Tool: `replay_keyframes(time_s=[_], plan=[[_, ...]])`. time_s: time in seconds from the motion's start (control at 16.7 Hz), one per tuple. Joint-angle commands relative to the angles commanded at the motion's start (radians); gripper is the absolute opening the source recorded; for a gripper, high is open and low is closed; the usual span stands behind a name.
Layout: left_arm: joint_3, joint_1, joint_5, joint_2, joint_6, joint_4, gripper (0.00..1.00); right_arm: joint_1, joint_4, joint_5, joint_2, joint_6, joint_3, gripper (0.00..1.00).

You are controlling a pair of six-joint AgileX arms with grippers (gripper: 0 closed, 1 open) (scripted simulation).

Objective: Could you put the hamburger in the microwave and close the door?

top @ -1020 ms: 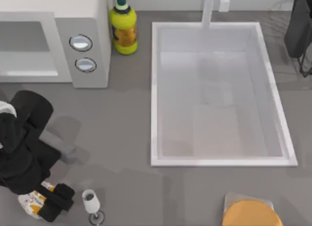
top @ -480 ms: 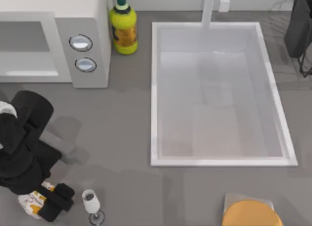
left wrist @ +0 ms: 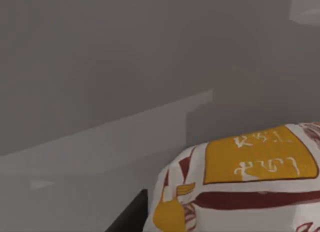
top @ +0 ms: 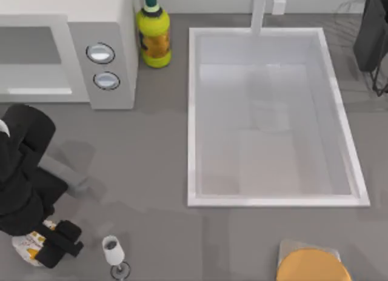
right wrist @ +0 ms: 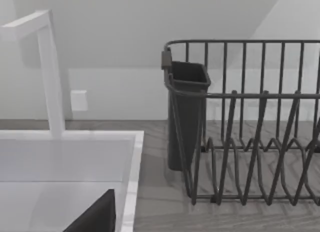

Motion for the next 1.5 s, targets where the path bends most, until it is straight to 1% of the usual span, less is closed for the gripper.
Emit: replay_keyframes(time_s=[0.18, 0.36, 0.54, 0.66, 0.78, 1.08, 1.2, 1.32, 1.5], plan=[[0.067, 0.057, 0.013, -0.040, 0.028, -0.085, 0.00, 0.000, 0.000, 0.000, 0.000, 0.000, 0.000, 1.00], [0.155, 0.074, 0.011, -0.096, 0.017, -0.199, 0.00, 0.000, 0.000, 0.000, 0.000, 0.000, 0.000, 1.00], [0.230, 0.026, 0.002, -0.145, -0.010, -0.313, 0.00, 0.000, 0.000, 0.000, 0.000, 0.000, 0.000, 1.00], [0.250, -0.021, 0.002, -0.158, -0.036, -0.378, 0.00, 0.000, 0.000, 0.000, 0.000, 0.000, 0.000, 1.00], [0.251, -0.052, 0.006, -0.157, -0.049, -0.410, 0.00, 0.000, 0.000, 0.000, 0.000, 0.000, 0.000, 1.00], [0.249, -0.050, 0.006, -0.154, -0.047, -0.409, 0.00, 0.000, 0.000, 0.000, 0.000, 0.000, 0.000, 1.00], [0.250, -0.040, 0.018, -0.138, -0.053, -0.378, 0.00, 0.000, 0.000, 0.000, 0.000, 0.000, 0.000, 1.00], [0.252, -0.016, 0.044, -0.102, -0.069, -0.305, 0.00, 0.000, 0.000, 0.000, 0.000, 0.000, 0.000, 1.00], [0.251, 0.040, 0.096, -0.020, -0.101, -0.116, 0.00, 0.000, 0.000, 0.000, 0.000, 0.000, 0.000, 1.00]])
